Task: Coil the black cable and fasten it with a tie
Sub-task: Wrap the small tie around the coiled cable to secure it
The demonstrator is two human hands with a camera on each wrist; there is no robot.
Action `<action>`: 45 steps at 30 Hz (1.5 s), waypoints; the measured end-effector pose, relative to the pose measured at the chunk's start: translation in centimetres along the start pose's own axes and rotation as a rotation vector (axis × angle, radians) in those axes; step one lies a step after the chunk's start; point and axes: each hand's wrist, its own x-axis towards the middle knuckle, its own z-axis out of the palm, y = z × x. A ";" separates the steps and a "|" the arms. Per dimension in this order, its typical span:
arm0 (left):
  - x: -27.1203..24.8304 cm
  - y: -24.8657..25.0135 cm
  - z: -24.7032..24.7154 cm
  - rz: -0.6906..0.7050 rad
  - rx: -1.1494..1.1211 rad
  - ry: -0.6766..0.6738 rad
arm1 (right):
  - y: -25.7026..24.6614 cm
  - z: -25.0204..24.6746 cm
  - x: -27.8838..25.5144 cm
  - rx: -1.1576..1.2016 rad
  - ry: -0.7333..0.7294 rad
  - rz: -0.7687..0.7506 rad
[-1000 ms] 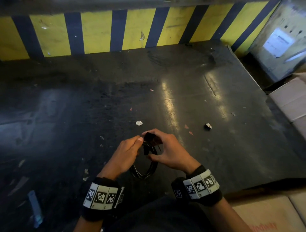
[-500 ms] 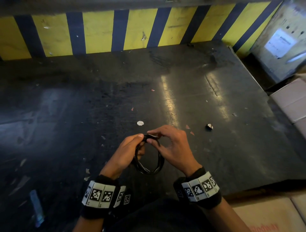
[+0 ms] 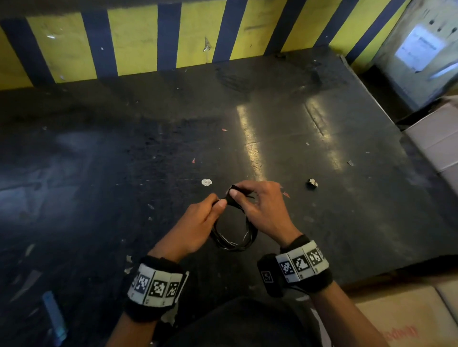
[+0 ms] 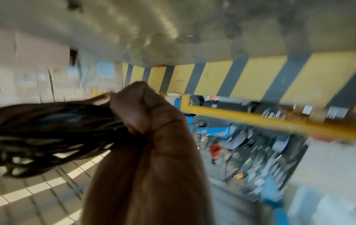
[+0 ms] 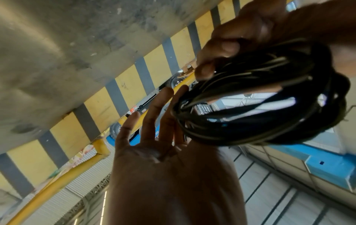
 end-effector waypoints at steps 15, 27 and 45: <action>5.7 -5.0 3.3 -0.259 0.163 -0.183 | 20.4 -6.0 1.1 -0.270 0.208 0.716; 10.6 -6.7 4.6 -0.269 0.079 -0.208 | 29.2 -6.2 4.4 -0.504 0.000 0.668; 9.5 -5.8 3.7 -0.312 -0.073 -0.084 | 16.0 -1.9 1.1 0.046 -0.038 0.599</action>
